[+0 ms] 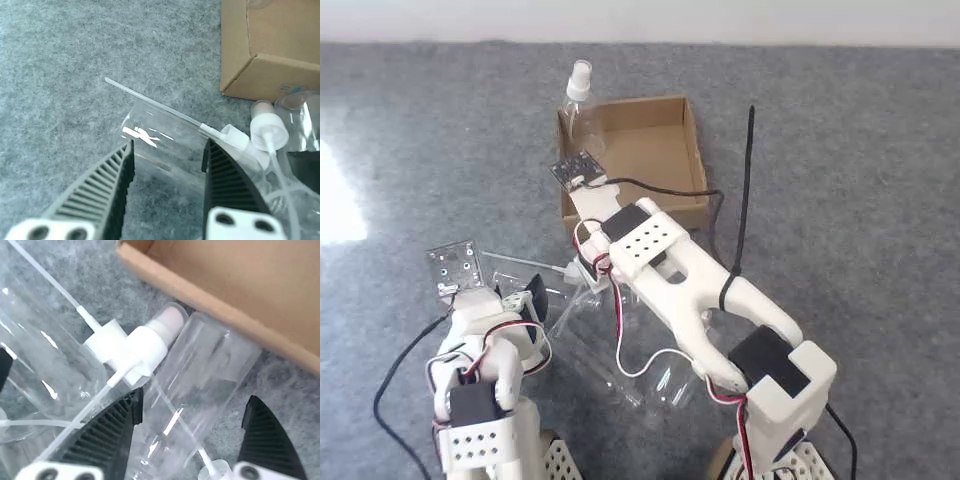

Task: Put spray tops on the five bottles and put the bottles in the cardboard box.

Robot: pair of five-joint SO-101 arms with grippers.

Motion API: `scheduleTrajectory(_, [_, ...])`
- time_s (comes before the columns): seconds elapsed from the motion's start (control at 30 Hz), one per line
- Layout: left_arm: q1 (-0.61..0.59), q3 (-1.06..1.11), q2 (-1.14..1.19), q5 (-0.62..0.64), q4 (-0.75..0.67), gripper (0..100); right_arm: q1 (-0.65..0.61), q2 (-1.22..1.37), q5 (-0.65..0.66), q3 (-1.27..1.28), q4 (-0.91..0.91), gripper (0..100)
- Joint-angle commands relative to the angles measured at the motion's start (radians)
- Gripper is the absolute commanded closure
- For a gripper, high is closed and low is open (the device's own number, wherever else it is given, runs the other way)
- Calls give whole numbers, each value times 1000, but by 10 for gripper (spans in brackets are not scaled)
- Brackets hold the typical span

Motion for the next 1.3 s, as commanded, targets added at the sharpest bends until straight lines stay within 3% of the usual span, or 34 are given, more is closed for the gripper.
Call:
scheduleTrajectory(0.0, [0,-8,-11,12,5,790,2,-61,-11,8,-21,712])
scheduleTrajectory(0.33, [0,-8,-11,12,5,790,2,-61,-9,25,-10,716])
scheduleTrajectory(0.57, [0,-8,-11,12,5,790,2,-70,-3,17,8,876])
scheduleTrajectory(0.83, [0,-8,-11,12,5,790,2,-74,-2,17,15,883])
scheduleTrajectory(1.27, [0,-8,-11,12,5,790,2,-255,-2,-51,248,883])
